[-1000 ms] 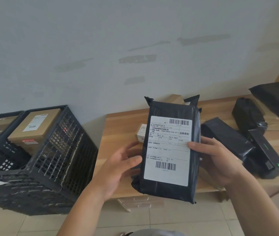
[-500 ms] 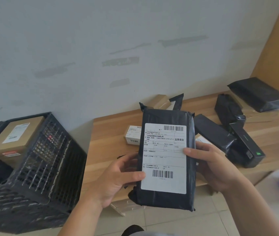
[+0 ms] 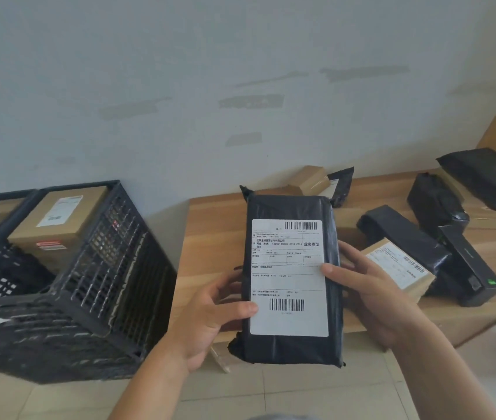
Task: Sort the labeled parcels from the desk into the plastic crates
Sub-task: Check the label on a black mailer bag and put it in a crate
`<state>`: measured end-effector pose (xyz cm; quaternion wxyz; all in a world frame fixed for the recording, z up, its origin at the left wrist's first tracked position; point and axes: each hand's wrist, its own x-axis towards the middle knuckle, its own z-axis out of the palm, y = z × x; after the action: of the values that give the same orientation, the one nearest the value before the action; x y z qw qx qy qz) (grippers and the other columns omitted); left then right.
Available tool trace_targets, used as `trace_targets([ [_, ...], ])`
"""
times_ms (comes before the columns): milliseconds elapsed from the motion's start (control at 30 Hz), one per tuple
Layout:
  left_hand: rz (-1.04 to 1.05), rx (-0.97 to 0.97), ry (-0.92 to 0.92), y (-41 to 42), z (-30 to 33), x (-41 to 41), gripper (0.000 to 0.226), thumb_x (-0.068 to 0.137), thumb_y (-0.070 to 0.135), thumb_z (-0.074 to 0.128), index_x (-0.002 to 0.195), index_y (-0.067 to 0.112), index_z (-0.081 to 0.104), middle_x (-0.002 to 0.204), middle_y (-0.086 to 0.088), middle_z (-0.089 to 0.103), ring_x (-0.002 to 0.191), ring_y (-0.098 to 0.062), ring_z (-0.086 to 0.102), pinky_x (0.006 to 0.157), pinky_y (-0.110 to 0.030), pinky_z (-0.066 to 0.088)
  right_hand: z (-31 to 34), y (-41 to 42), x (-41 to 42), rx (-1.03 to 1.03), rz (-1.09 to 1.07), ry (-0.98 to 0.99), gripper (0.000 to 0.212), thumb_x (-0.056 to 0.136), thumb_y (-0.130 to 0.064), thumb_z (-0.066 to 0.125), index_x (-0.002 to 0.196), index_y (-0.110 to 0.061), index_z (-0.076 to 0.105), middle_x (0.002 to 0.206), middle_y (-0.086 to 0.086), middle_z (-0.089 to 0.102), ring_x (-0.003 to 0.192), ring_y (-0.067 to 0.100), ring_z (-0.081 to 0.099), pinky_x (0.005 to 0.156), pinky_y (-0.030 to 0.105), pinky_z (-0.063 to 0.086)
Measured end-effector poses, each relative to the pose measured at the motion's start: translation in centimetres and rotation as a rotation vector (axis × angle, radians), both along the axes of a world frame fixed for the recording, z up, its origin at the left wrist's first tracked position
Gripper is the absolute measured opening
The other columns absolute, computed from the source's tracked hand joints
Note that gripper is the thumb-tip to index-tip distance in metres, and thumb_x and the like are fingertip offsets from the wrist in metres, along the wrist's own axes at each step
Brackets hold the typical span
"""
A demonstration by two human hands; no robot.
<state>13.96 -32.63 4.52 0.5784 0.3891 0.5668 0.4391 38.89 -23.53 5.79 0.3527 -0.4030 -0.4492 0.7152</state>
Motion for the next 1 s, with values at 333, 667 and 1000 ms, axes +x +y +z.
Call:
trace_targets([
  [333,0.401,-0.045,-0.027,-16.0,-0.3,-12.6,0.056,0.076,0.016,0.075,0.131,0.021,0.068,0.124,-0.006,0.075,0.112,-0.03,0.073,0.091,-0.046,0.06,1.4,-8.1,-17.6,-0.016,0.416,-0.05,0.062,0.075,-0.011,0.075,0.133,-0.029,0.064,0.122,0.006,0.076,0.108,0.03,0.075,0.091,0.049,0.055],
  [667,0.813,-0.078,-0.054,-35.0,-1.9,-21.9,0.057,0.073,0.021,0.073,0.13,0.023,0.068,0.122,0.001,0.076,0.108,-0.023,0.074,0.078,-0.031,0.058,-1.0,-20.9,-35.1,-0.065,0.791,-0.096,0.07,0.071,-0.012,0.09,0.134,-0.027,0.063,0.122,0.007,0.076,0.108,0.029,0.075,0.083,0.037,0.057],
  [1000,0.998,-0.124,-0.103,-41.4,-2.9,-29.3,0.062,0.07,0.027,0.077,0.131,0.023,0.067,0.121,0.003,0.076,0.109,-0.023,0.073,0.081,-0.035,0.058,-1.6,-25.7,-47.3,-0.05,0.98,-0.162,0.054,0.079,-0.016,0.074,0.129,-0.031,0.062,0.116,0.002,0.078,0.102,0.024,0.076,0.085,0.039,0.056],
])
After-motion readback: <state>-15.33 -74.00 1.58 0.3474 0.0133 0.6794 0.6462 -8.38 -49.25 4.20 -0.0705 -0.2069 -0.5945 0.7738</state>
